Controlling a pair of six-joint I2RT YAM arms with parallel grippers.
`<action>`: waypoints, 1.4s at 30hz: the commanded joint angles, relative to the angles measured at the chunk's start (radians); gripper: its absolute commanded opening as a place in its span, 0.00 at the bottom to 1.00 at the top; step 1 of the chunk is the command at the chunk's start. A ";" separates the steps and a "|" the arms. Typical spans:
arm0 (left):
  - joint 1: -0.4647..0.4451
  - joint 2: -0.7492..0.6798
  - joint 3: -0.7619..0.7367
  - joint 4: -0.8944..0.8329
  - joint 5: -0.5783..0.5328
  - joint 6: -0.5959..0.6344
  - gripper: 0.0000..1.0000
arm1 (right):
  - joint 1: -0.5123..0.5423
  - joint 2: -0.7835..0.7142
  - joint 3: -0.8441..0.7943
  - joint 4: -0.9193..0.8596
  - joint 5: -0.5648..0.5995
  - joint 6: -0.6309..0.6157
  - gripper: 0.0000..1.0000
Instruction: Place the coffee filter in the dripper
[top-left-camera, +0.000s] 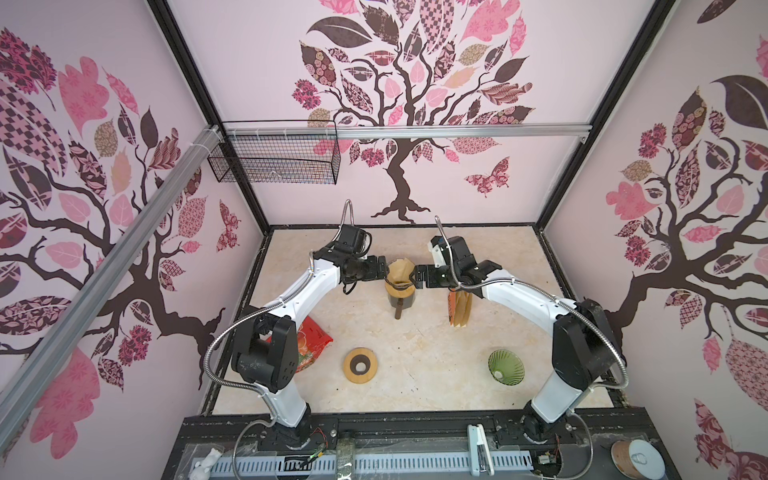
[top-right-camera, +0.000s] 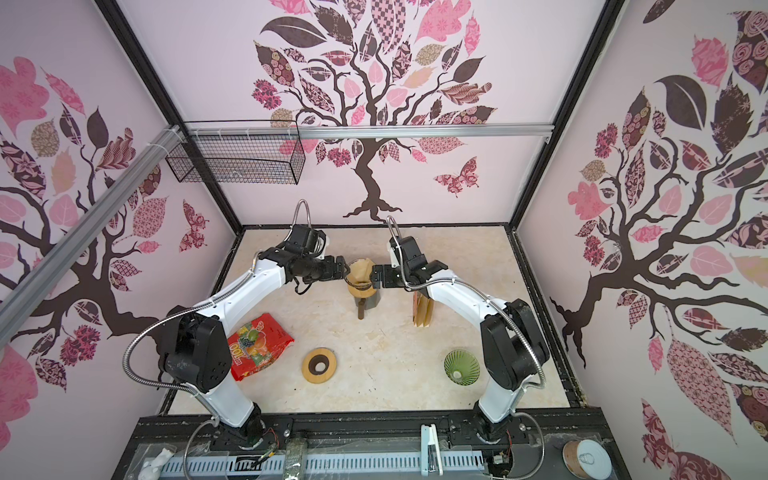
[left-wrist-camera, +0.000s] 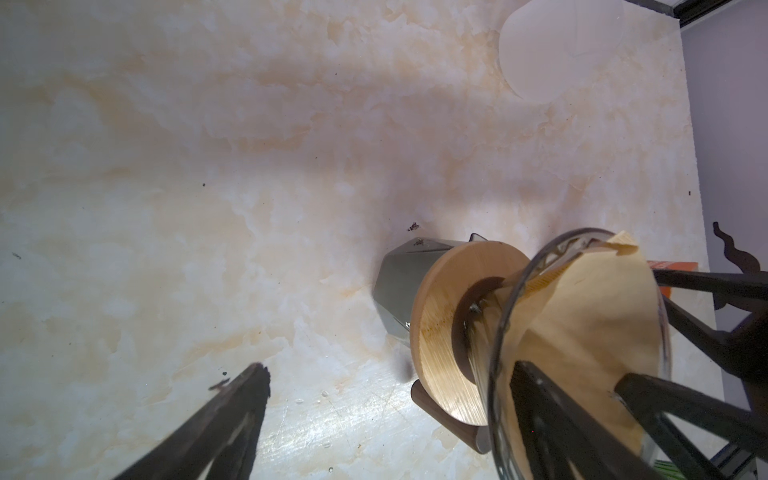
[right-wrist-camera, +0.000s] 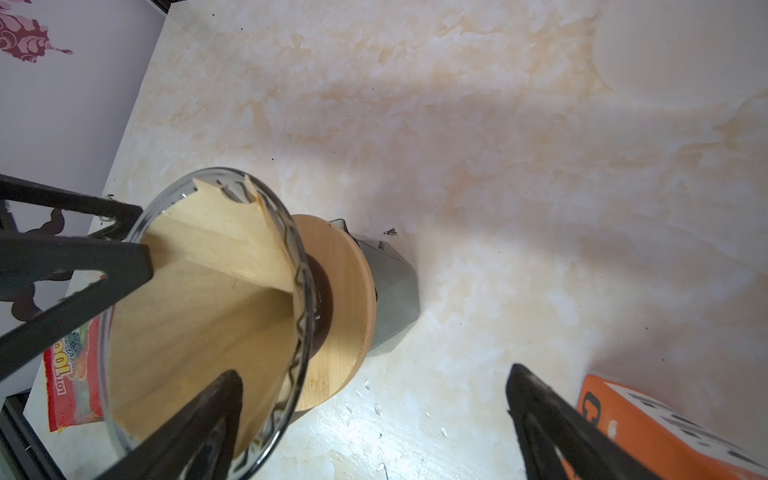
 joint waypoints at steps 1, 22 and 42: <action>0.005 0.006 -0.031 0.010 -0.010 0.021 0.94 | -0.003 0.034 0.042 -0.013 0.011 -0.019 1.00; 0.007 -0.002 -0.039 0.016 0.004 0.025 0.94 | -0.004 0.003 0.017 0.026 -0.005 -0.028 1.00; 0.007 -0.012 -0.040 0.015 -0.001 0.028 0.94 | -0.004 -0.107 -0.067 0.129 -0.009 -0.010 1.00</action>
